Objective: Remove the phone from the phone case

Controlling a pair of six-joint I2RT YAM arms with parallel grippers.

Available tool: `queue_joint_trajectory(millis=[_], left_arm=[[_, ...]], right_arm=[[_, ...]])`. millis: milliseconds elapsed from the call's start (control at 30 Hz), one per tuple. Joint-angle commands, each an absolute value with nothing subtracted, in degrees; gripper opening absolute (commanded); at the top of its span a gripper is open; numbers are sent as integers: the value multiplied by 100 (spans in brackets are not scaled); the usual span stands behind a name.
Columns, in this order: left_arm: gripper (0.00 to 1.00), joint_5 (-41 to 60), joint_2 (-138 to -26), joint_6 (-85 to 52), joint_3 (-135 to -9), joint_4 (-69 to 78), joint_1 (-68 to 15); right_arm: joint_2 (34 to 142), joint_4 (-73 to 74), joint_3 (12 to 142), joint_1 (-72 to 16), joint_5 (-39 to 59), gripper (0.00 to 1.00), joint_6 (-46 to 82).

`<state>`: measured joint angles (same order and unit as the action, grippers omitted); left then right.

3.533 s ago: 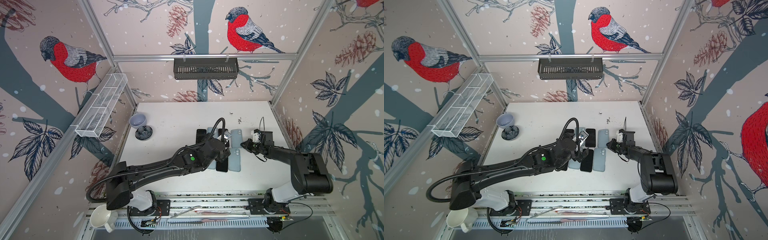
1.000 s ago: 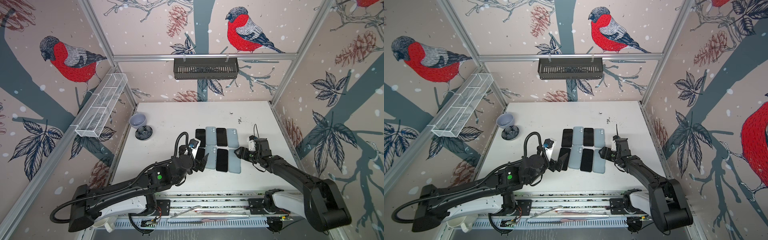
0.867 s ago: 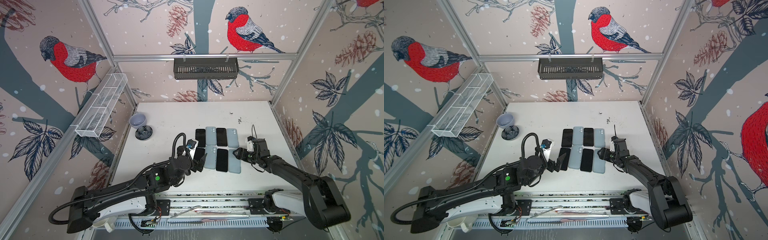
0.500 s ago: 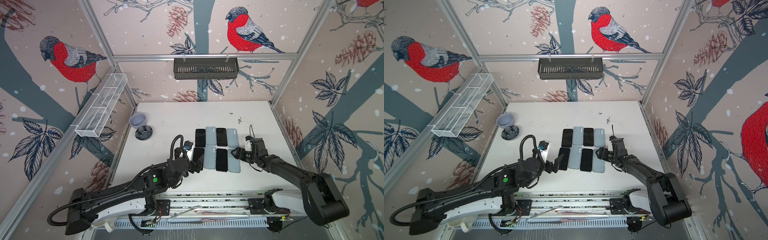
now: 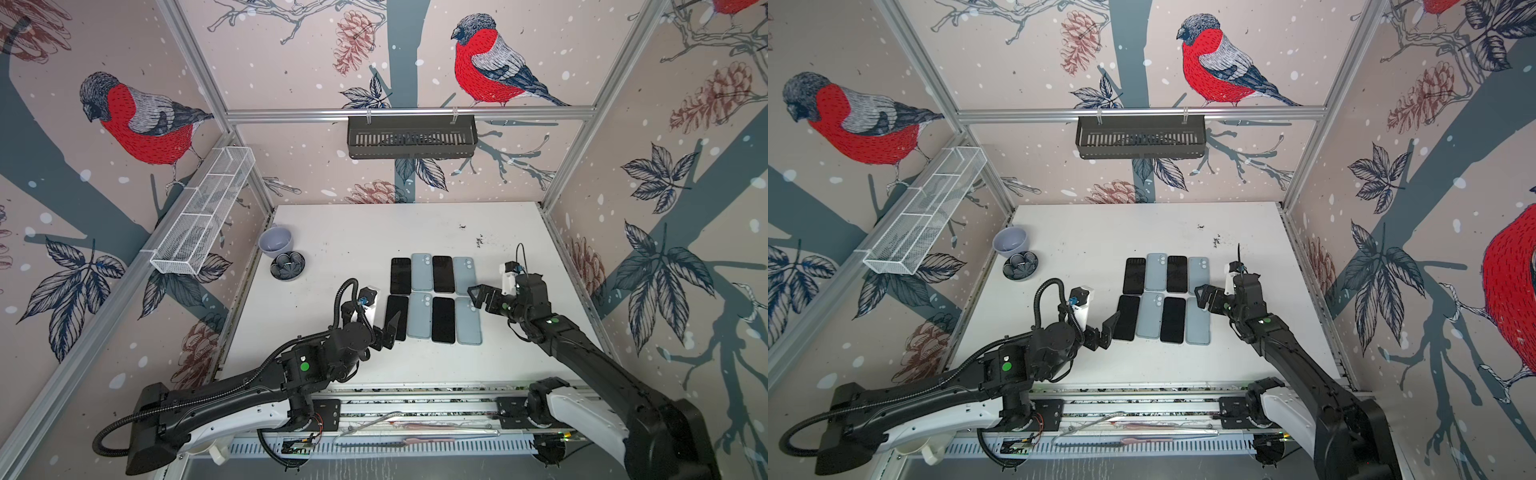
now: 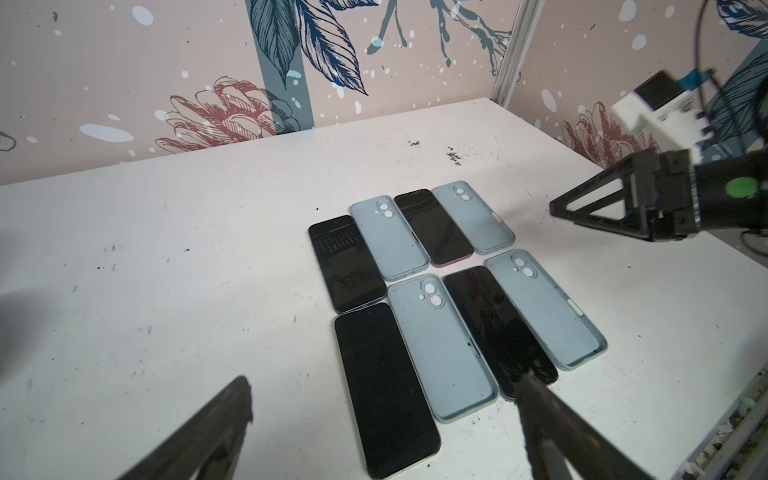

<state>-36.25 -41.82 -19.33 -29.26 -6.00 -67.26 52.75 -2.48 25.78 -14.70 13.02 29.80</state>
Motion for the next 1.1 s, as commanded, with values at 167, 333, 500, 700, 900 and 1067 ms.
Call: queue_joint_trajectory(millis=[167, 333, 500, 700, 900, 1067], left_arm=[[98, -3618, -3786, -2030, -2750, -265, -6276], [98, -3513, -3921, -1992, -2835, -177, -6136], [98, -3640, -4139, -1951, -2721, 263, -5675], [98, -3423, -4413, -1888, -2526, 890, -4265], [98, -3147, -4279, -1769, -1992, 1859, -3125], [97, -3187, -4465, -932, -1483, 3042, -2832]], right_arm=[[4346, -914, 2700, -863, 1223, 100, 2776], [3956, -1008, 2830, -747, 1103, 100, 2775], [3386, -904, 2822, -748, 496, 100, 2635], [3296, -366, 2531, -698, -528, 100, 2305], [3620, 891, 1866, -524, -1044, 100, 2174], [3915, 2094, 1247, -472, -1501, 100, 1917]])
